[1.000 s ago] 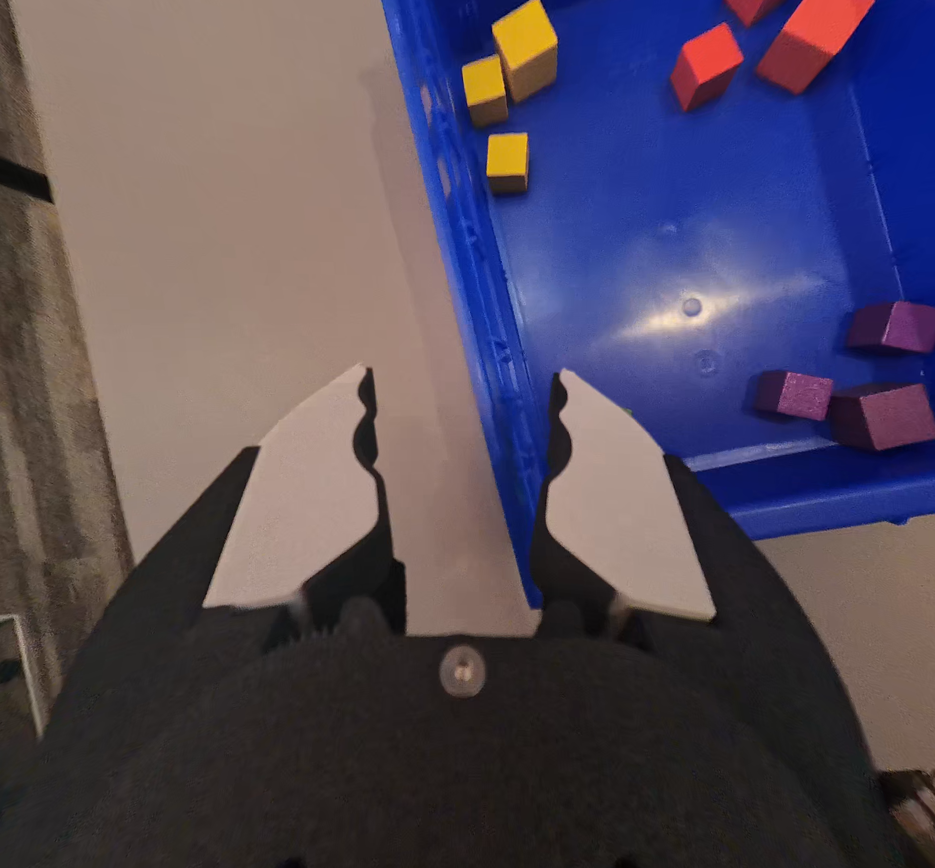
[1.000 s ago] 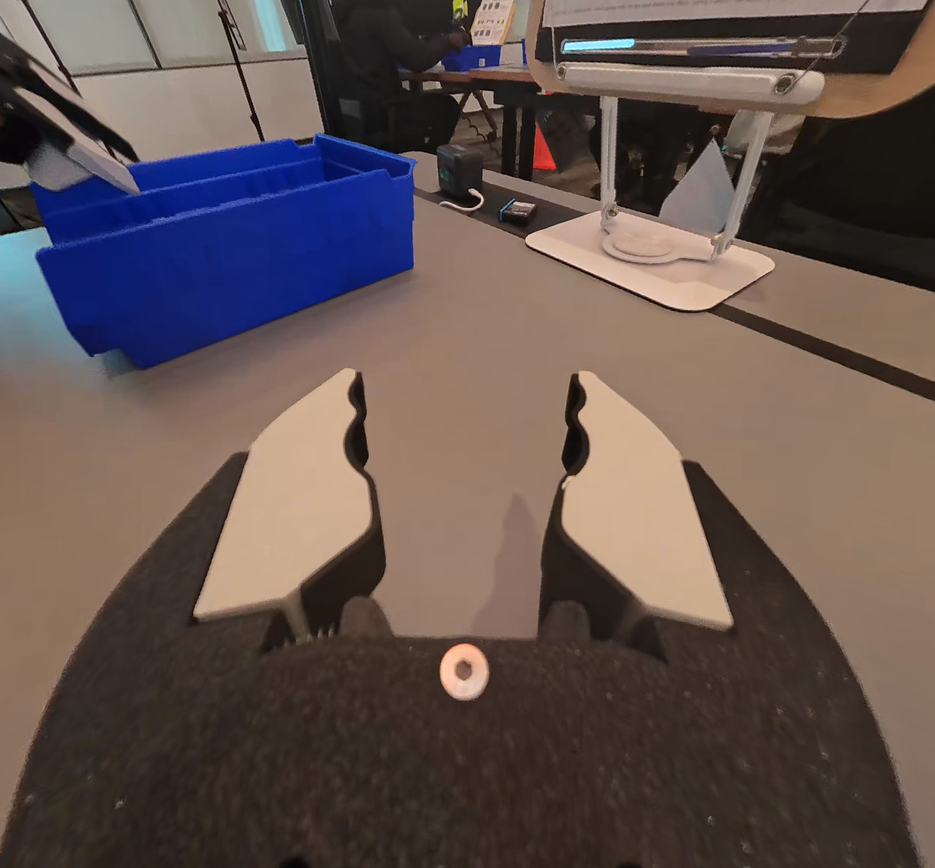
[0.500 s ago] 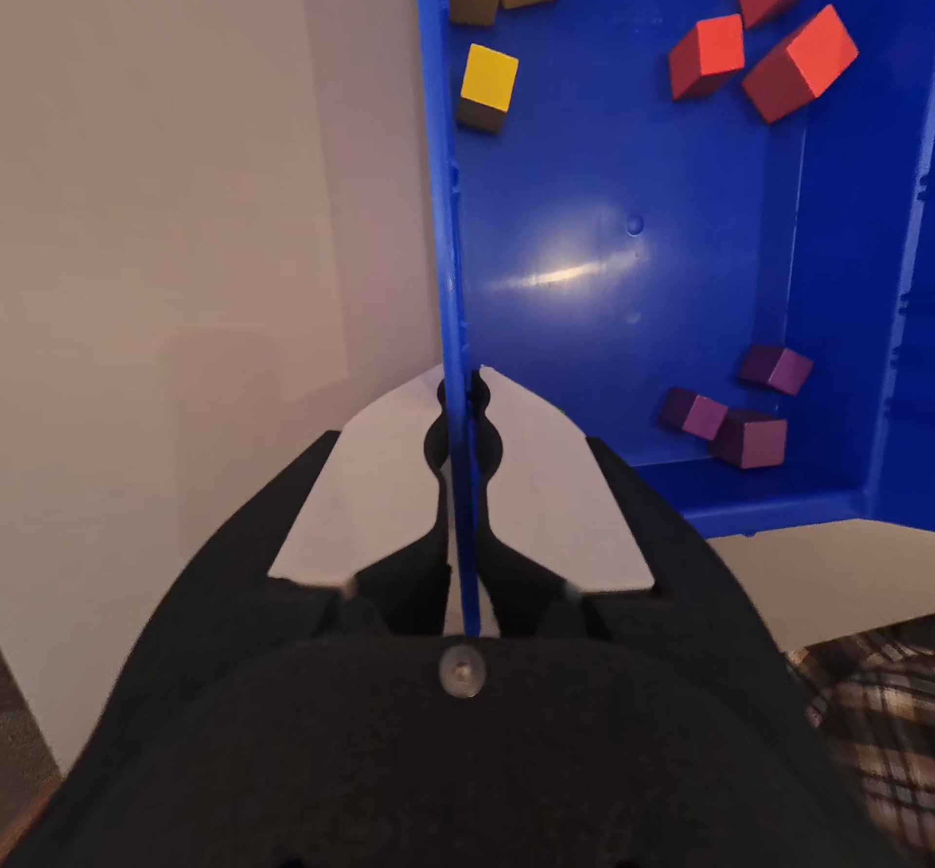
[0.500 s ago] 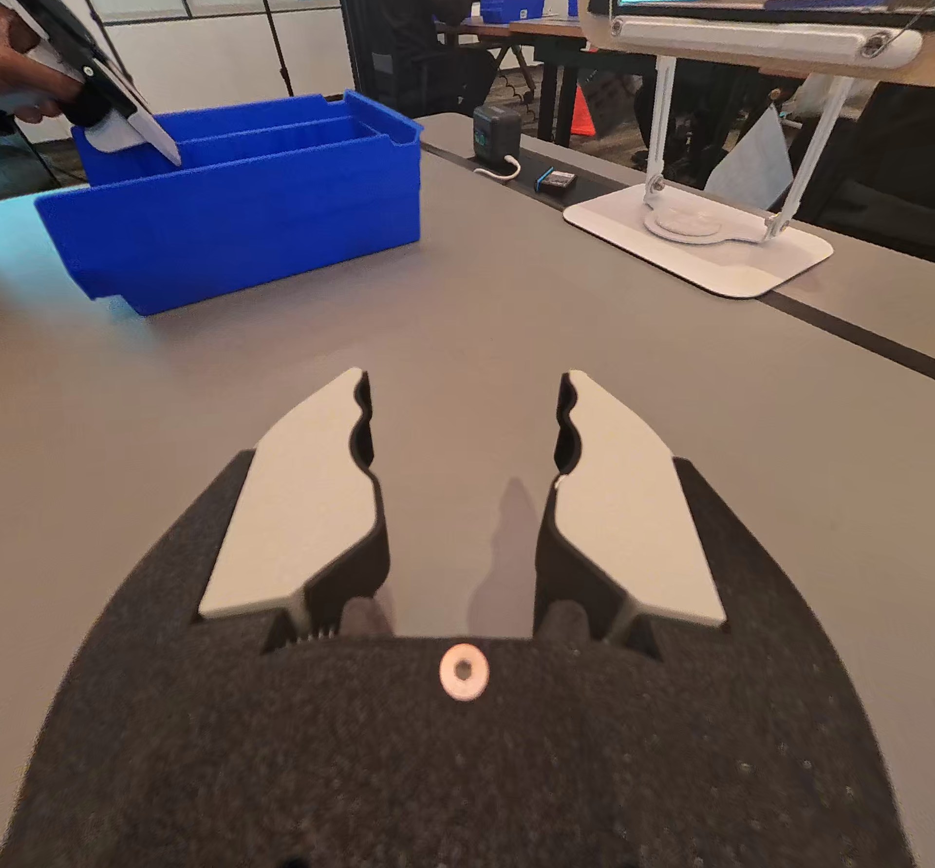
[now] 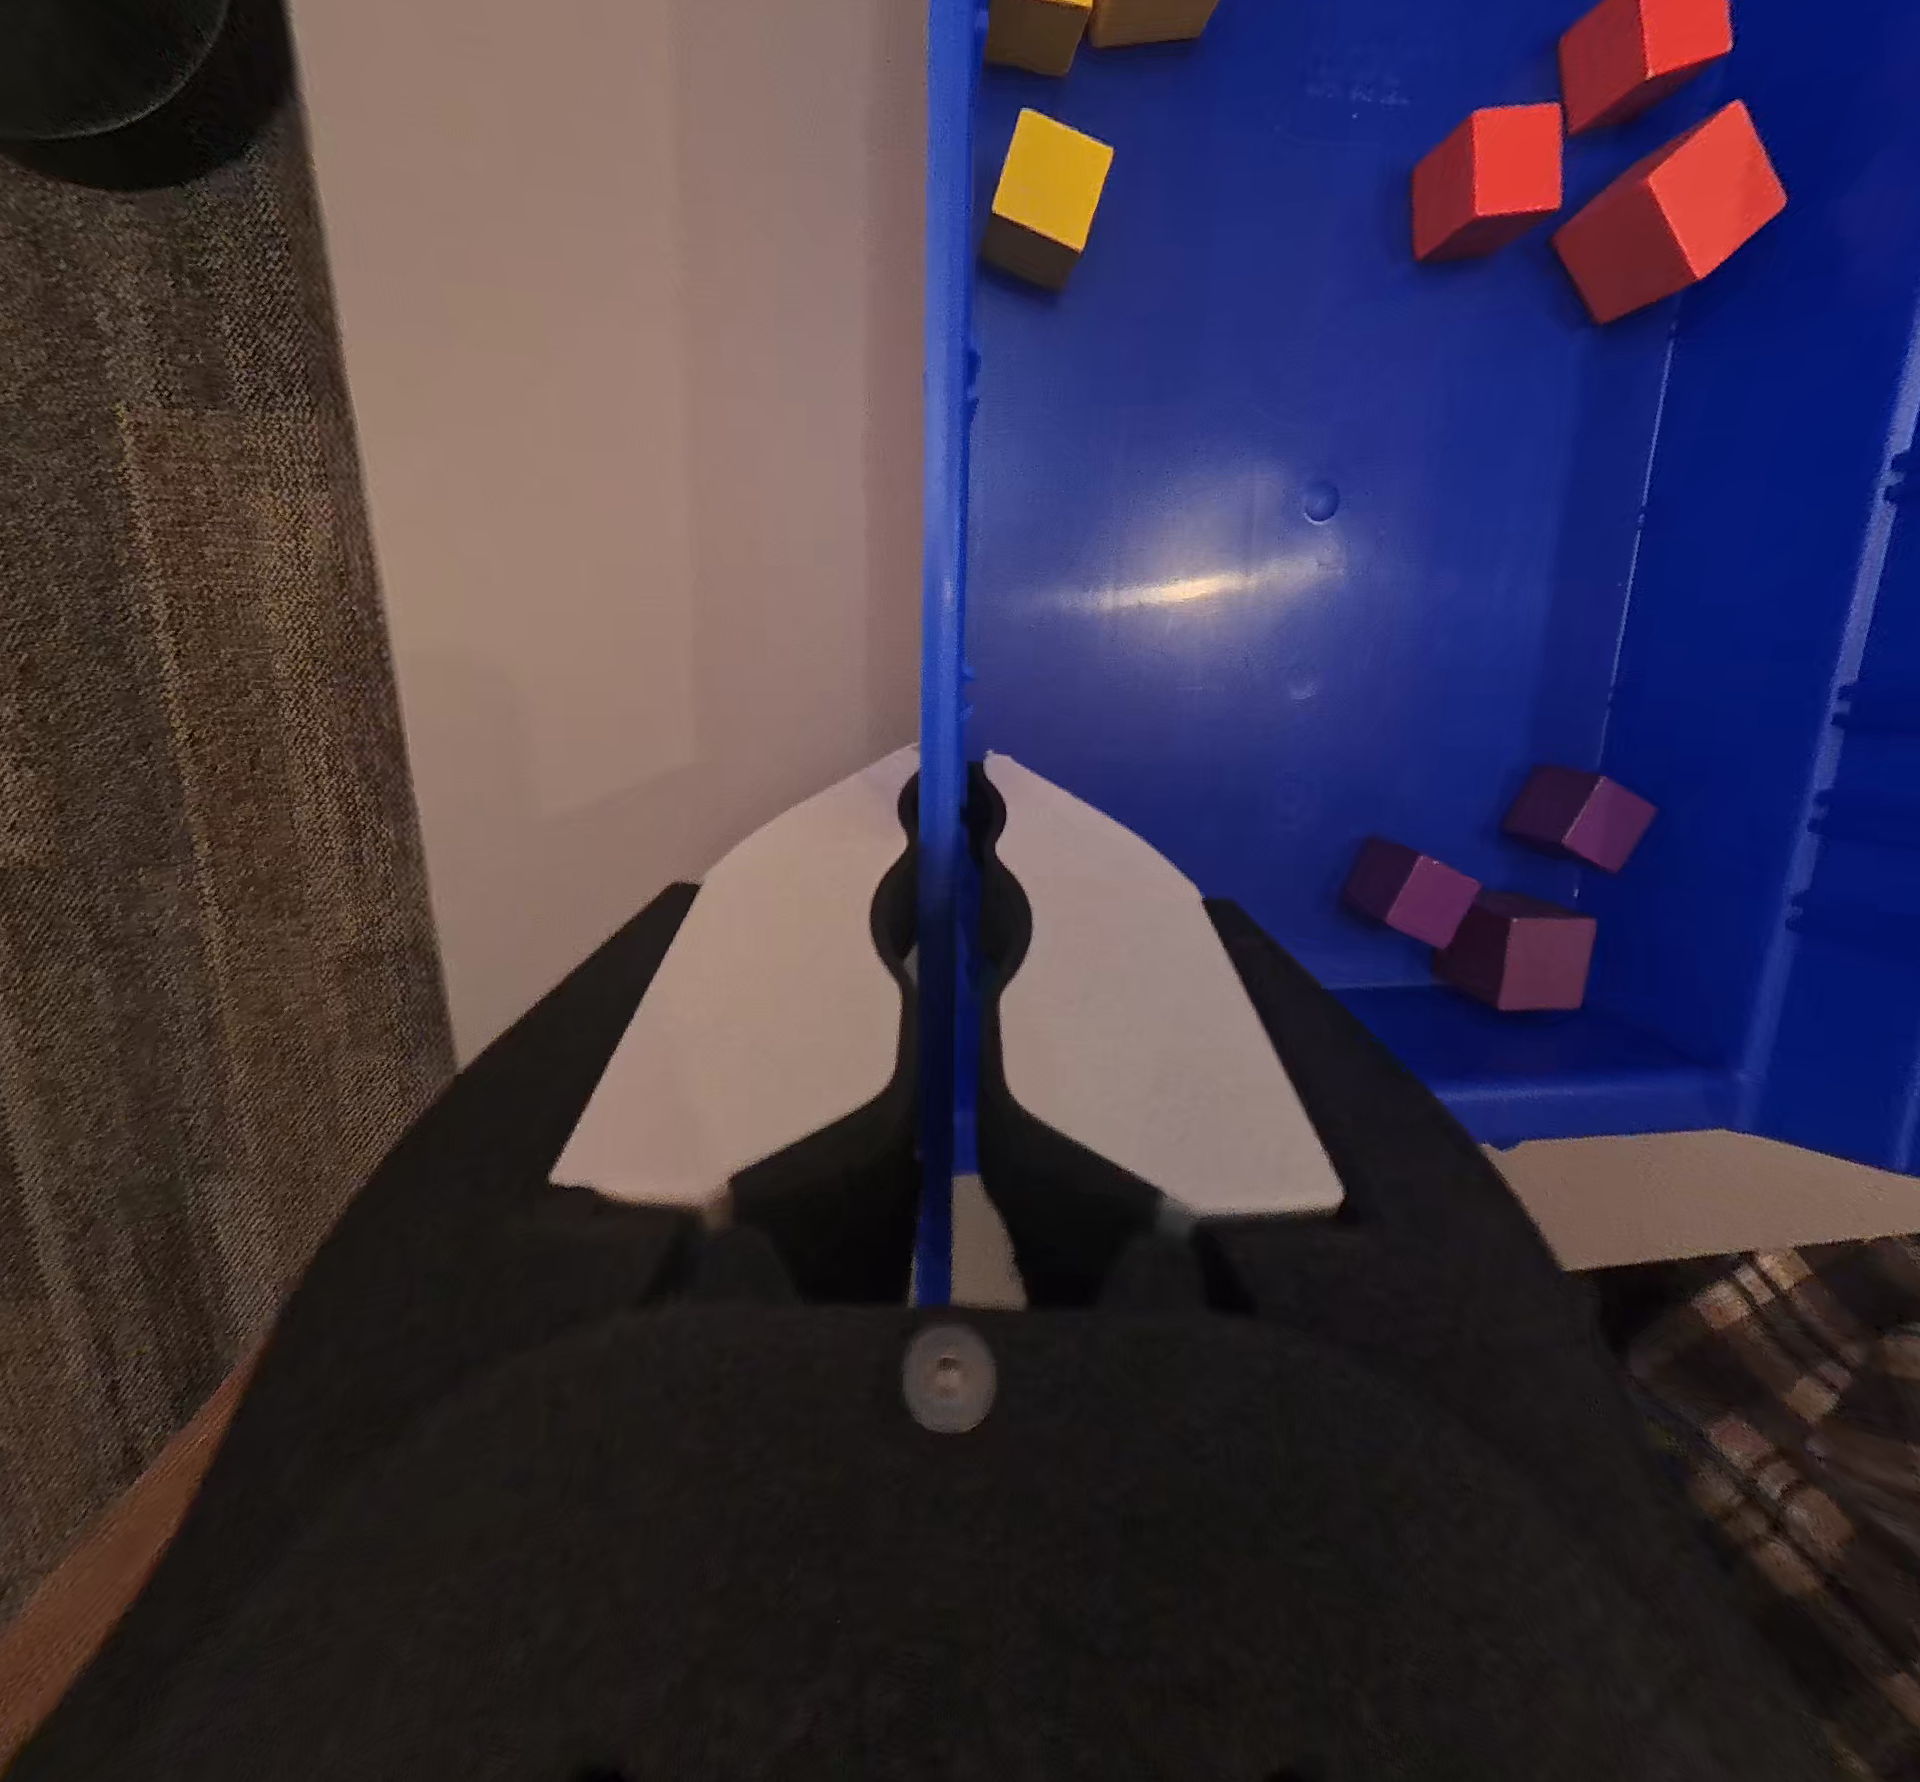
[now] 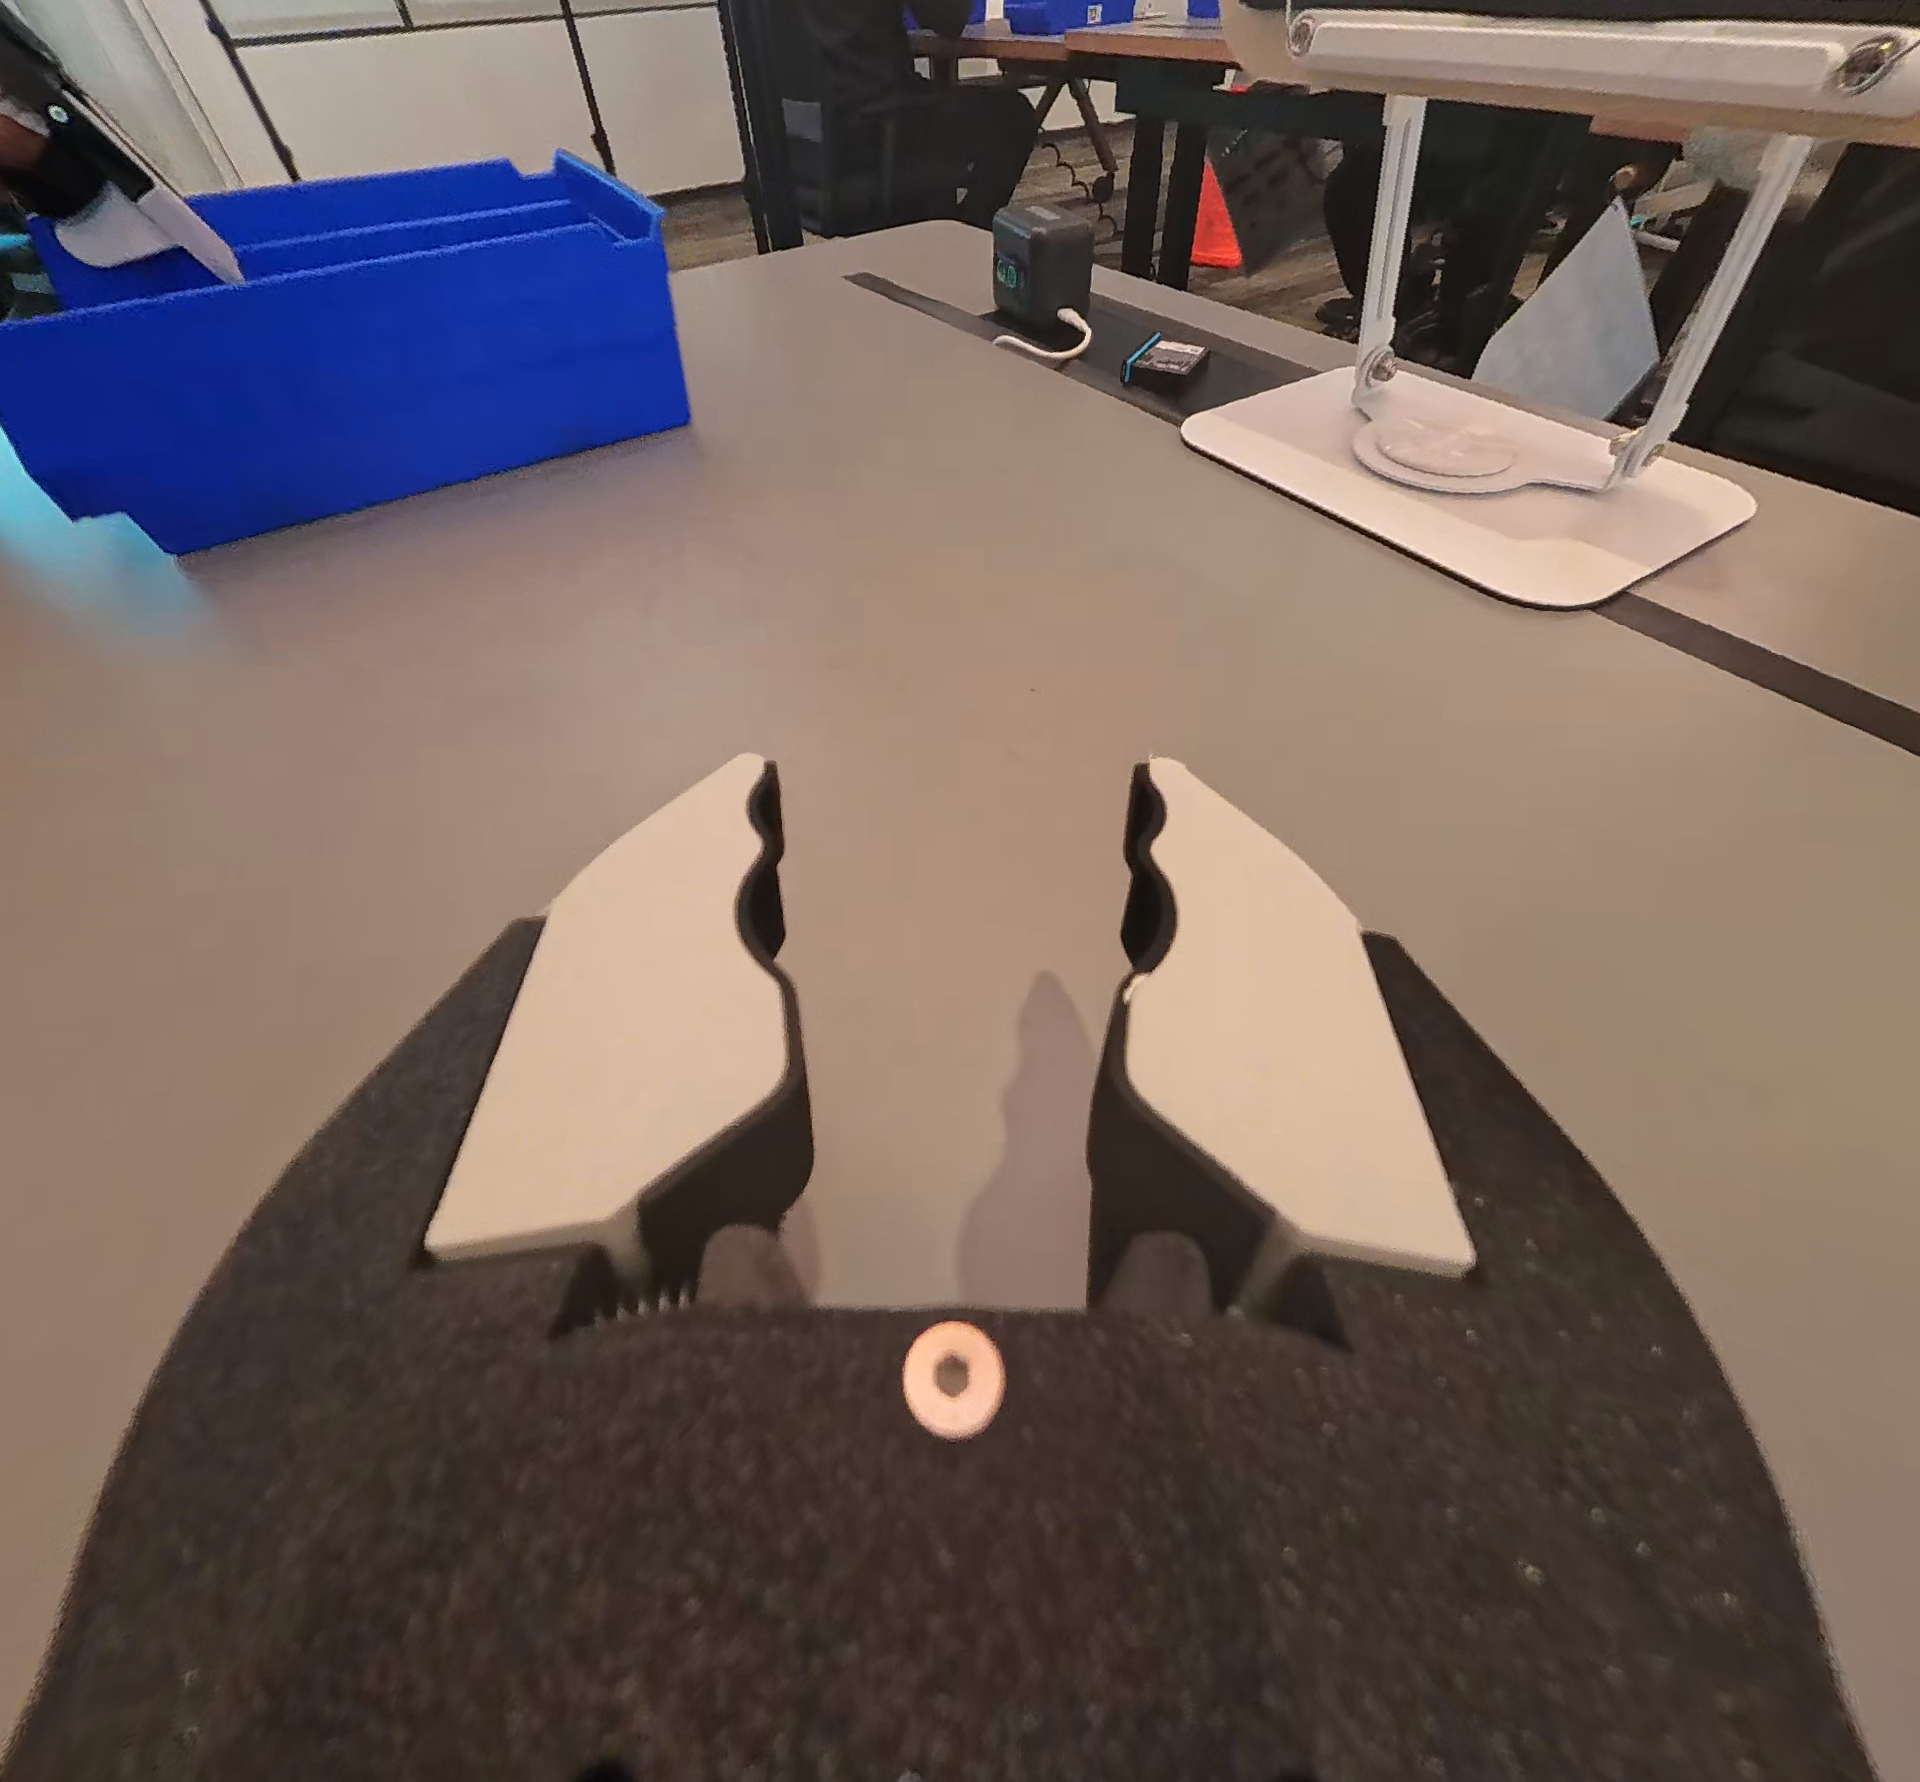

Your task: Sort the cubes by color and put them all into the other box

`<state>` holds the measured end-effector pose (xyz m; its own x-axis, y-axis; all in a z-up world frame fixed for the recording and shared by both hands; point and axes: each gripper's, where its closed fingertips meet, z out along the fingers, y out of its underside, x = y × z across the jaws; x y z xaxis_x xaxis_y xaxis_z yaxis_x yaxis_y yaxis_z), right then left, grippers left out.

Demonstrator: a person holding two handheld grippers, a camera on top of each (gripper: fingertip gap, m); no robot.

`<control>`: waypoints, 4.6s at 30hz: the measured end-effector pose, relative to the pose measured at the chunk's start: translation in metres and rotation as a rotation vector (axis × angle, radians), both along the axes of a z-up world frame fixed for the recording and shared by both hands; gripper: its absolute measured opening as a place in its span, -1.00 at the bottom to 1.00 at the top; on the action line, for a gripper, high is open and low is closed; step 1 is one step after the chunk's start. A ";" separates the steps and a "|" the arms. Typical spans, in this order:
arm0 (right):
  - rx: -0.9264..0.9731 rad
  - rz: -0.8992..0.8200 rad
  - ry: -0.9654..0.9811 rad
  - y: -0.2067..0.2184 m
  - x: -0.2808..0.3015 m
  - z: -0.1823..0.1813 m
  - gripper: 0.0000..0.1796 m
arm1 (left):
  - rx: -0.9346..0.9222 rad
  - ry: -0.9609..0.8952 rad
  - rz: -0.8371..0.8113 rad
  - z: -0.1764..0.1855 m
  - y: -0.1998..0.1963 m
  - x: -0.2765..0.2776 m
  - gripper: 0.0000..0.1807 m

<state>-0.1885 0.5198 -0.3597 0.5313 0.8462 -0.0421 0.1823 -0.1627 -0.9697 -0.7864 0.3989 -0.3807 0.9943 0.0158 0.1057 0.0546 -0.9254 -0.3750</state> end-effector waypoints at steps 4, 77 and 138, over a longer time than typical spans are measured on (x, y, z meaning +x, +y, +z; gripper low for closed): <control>-0.002 0.002 0.001 0.001 -0.003 -0.001 -0.32 | -0.001 -0.011 0.032 0.000 -0.006 -0.027 -0.95; 0.046 0.263 -0.025 -0.077 -0.057 0.038 -0.34 | -0.057 0.374 -1.105 -0.042 0.104 0.013 -0.49; -0.945 -0.735 -0.684 0.022 0.346 -0.059 -0.76 | 1.068 -0.287 -1.266 0.078 0.057 0.503 -0.40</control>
<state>0.1578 0.5413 -0.4184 0.9869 0.1613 0.0098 0.1601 -0.9684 -0.1910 -0.2835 0.4559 -0.3032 0.2723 -0.9169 -0.2919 -0.2998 0.2074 -0.9312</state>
